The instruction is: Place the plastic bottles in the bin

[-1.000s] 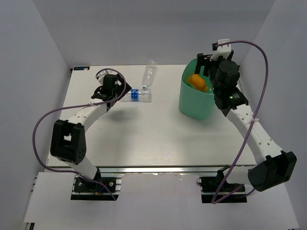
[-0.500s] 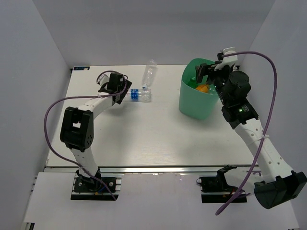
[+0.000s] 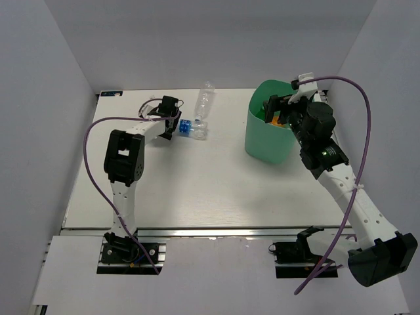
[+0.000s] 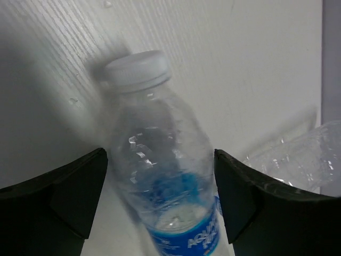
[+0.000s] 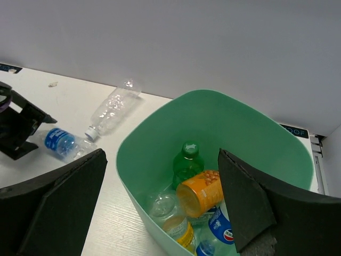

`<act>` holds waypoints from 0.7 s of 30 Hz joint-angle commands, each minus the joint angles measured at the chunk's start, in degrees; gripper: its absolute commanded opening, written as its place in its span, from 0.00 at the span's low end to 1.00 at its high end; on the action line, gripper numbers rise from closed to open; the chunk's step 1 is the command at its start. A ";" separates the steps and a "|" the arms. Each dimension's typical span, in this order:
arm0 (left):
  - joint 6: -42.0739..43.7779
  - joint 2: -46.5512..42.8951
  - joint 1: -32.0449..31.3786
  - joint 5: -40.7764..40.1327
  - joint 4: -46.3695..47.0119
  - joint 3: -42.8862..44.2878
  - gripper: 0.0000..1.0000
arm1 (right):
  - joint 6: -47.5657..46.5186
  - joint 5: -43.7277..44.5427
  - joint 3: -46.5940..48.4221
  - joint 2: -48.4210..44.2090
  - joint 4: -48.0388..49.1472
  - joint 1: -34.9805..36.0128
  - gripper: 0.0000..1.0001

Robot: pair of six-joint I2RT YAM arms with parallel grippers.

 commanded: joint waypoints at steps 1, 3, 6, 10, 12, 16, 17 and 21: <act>-3.27 1.22 0.04 -2.68 -5.66 1.30 0.89 | 0.85 -2.81 -0.53 -1.08 1.93 0.17 0.89; -3.89 -0.44 0.04 -4.17 -3.66 -1.77 0.74 | 1.38 -5.80 -0.79 -1.17 2.20 0.08 0.89; -4.86 -5.45 0.04 -5.75 0.13 -8.45 0.52 | 1.65 -11.69 -1.23 -1.52 2.55 0.17 0.89; -2.15 -10.55 -0.05 -9.10 -0.21 -11.10 0.34 | 0.77 -21.86 -0.27 -1.96 1.32 0.26 0.89; 0.57 -13.62 0.04 -9.10 0.57 -11.98 0.26 | -0.45 -25.74 0.00 -2.14 1.06 1.22 0.90; 8.75 -20.30 -0.57 -5.24 5.93 -15.75 0.01 | -6.77 -39.42 0.96 -1.09 -2.10 4.65 0.89; 9.98 -21.71 -0.75 -4.10 7.85 -16.72 0.00 | -9.66 -40.78 1.05 -0.30 -2.63 7.18 0.89; 20.42 -28.03 -2.42 3.44 13.39 -19.19 0.00 | -13.90 -35.62 1.40 2.51 -5.53 13.79 0.89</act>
